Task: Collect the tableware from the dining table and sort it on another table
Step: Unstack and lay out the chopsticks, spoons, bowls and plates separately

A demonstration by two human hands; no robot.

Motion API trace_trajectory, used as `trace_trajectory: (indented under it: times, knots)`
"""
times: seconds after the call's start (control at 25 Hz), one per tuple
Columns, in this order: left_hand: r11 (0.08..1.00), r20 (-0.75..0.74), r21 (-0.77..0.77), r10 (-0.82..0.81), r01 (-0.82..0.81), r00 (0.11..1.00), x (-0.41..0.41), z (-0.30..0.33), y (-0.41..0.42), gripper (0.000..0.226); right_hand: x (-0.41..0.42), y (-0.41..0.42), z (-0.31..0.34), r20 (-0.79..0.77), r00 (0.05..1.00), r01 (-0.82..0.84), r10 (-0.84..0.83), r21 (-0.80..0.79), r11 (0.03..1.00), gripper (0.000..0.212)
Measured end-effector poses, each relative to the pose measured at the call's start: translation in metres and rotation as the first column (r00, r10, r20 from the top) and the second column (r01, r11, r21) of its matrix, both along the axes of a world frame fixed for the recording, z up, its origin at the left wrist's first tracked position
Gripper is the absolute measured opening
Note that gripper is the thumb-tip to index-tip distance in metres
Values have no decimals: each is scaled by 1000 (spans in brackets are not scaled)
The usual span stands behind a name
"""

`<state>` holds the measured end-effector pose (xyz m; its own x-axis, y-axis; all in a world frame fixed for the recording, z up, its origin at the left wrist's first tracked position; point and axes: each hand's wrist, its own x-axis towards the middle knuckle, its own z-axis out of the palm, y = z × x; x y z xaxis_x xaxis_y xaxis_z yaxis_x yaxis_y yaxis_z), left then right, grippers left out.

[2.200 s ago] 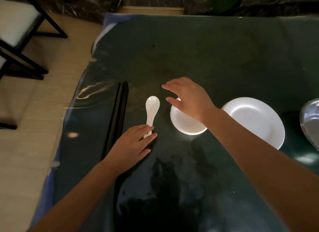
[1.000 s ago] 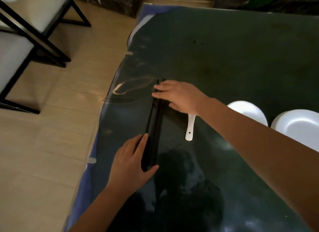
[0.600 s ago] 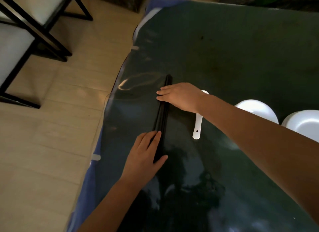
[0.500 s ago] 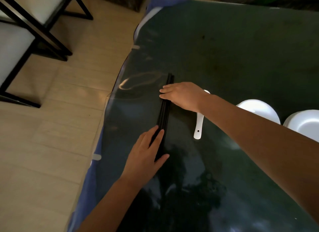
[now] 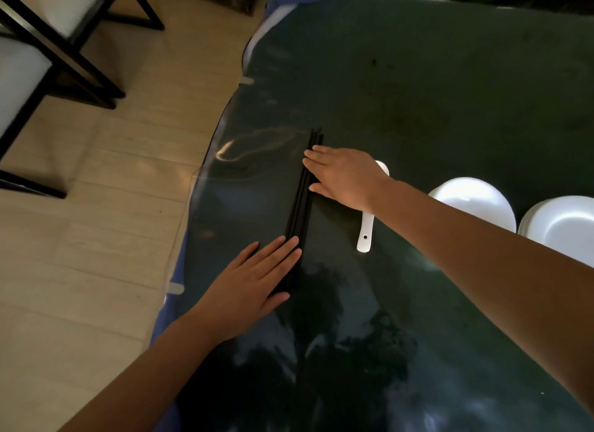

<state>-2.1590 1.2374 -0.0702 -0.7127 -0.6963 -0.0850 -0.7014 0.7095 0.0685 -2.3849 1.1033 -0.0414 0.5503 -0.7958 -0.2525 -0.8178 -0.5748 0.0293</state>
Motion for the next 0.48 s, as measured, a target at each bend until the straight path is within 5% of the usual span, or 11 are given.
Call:
trace_trajectory:
  times: [0.48]
  knots:
    - [998,-119,54,-5,11,993,-3,-3,-6,58,4,9,-14,-42,994,101,-99,48,994,69]
